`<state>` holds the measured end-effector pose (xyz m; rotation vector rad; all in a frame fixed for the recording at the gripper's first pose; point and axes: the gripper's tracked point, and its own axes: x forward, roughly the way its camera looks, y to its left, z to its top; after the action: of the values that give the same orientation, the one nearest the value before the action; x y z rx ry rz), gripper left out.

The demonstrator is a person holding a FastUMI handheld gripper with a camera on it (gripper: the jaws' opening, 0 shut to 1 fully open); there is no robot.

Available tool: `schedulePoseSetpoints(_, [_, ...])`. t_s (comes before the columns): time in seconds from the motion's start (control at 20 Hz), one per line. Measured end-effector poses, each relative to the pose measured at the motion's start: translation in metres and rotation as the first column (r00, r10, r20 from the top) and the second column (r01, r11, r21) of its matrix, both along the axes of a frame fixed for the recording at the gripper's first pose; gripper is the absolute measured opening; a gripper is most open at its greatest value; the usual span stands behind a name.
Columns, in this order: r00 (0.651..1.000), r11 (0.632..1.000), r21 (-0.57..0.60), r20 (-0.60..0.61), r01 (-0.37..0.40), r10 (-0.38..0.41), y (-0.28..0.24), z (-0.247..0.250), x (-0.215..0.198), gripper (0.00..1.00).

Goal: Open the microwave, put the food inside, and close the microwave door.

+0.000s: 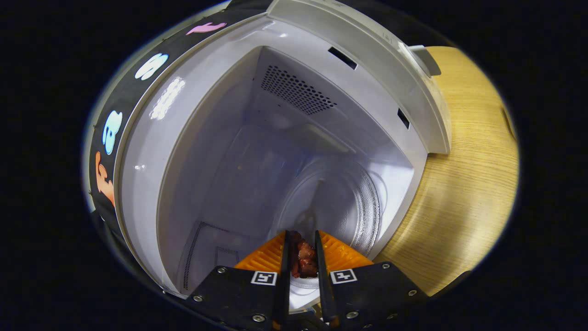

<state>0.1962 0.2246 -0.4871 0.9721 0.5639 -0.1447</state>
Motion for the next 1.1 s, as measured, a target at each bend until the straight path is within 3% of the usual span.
schedulePoseSetpoints(0.2, [1.0, 0.999, -0.048, -0.028, -0.006, 0.004, -0.007, 0.002, -0.013, 0.74])
schedulePoseSetpoints(0.4, [1.0, 0.995, -0.098, -0.008, -0.004, 0.003, -0.021, 0.016, -0.02, 0.97])
schedulePoseSetpoints(0.7, [0.999, 0.983, -0.182, -0.006, -0.035, 0.035, -0.046, 0.048, -0.064, 0.99])
schedulePoseSetpoints(0.85, [0.996, 0.975, -0.202, -0.014, -0.092, 0.091, -0.054, 0.073, -0.093, 0.98])
schedulePoseSetpoints(1.1, [0.977, 0.89, -0.405, -0.062, -0.211, 0.203, -0.07, 0.109, -0.144, 0.93])
